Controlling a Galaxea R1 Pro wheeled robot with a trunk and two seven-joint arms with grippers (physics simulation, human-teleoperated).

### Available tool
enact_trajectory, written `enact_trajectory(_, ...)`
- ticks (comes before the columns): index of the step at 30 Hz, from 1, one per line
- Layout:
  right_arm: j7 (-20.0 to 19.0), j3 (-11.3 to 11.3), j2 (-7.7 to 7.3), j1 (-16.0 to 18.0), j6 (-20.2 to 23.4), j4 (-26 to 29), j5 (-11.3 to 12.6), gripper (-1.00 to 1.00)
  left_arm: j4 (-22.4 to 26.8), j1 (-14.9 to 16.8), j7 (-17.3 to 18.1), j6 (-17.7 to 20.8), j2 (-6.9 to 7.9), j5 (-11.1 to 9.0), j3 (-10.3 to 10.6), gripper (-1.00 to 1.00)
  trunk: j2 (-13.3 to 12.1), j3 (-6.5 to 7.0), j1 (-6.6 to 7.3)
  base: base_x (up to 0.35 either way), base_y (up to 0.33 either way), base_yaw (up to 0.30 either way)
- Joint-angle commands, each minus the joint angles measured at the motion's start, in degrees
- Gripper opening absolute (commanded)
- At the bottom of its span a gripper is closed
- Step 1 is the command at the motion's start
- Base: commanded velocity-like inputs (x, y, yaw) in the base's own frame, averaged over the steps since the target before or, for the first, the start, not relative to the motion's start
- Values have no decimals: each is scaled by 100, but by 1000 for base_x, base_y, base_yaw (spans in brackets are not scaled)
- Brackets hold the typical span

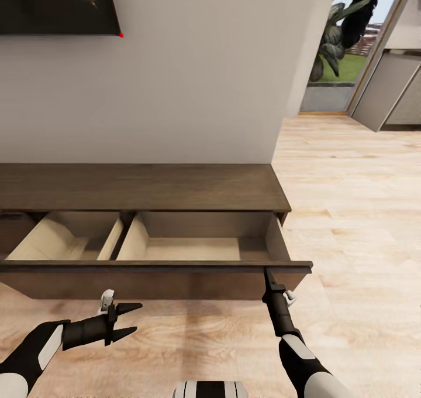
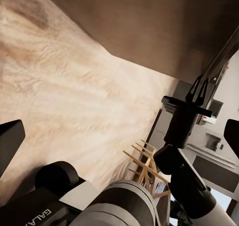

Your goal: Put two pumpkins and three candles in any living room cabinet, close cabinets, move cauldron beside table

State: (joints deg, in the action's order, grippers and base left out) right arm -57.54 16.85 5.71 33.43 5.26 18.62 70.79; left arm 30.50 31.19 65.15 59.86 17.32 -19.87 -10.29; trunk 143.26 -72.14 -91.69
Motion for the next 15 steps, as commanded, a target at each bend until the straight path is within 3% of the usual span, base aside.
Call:
enact_trajectory(1,6,-24,0,-3,1,-61,-21,-100,0,1,3,0,0,1,1,100,0,-1,-1,-41,0,0)
enact_trajectory(6,6,-24,0,-3,3,-61,-21,-100,0,1,3,0,0,1,1,100,0,-1,-1,-188,0,0)
enact_trajectory(15,6,-24,0,-3,8,-61,-21,-100,0,1,5,0,0,1,1,100,0,-1,-1,-73,0,0)
